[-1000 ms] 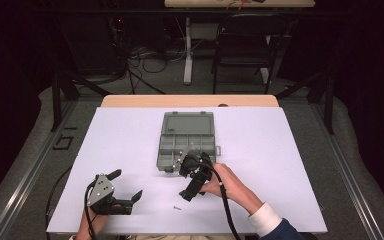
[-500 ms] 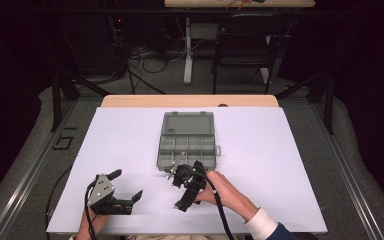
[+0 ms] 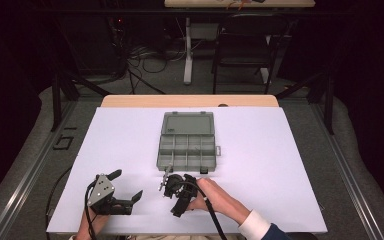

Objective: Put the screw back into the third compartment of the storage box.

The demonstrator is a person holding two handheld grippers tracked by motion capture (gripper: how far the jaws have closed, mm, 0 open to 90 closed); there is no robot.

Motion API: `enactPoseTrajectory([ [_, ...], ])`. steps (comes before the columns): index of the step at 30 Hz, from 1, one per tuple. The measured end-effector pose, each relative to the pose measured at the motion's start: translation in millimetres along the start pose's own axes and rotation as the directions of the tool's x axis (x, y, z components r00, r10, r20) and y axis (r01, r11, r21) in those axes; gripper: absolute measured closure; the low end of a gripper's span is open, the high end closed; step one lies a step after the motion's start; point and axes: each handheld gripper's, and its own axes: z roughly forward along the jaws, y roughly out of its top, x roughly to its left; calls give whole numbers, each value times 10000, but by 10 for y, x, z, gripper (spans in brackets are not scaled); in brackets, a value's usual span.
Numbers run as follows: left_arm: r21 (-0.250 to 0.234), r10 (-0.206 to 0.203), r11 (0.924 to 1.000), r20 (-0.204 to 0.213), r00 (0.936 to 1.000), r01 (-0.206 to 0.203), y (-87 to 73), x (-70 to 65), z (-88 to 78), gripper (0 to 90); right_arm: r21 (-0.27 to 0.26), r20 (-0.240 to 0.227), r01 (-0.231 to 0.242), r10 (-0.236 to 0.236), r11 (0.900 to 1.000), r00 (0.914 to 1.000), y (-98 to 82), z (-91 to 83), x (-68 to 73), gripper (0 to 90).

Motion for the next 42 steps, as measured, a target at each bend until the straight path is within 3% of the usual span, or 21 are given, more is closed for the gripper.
enactPoseTrajectory([
  [11, 13, 35, 10000, 16, 10000, -35, 3, 0, -3, 0, 418, -202, 294, -286, 9987, 9994, 12, 82, 67, 590],
  [22, -26, 46, 10000, -20, 10000, -46, 2, 0, -3, 0, 440, -279, 515, -503, 9977, 9983, 3, 92, 80, 832],
  [26, -27, 23, 10000, -20, 10000, -23, 1, 1, -3, 0, 407, -352, 483, -469, 9980, 9983, -6, 86, 75, 874],
  [42, -17, 57, 10000, 6, 10000, -57, 3, 0, -2, 0, 211, -181, 397, -394, 9990, 9991, -21, -20, 28, 880],
])
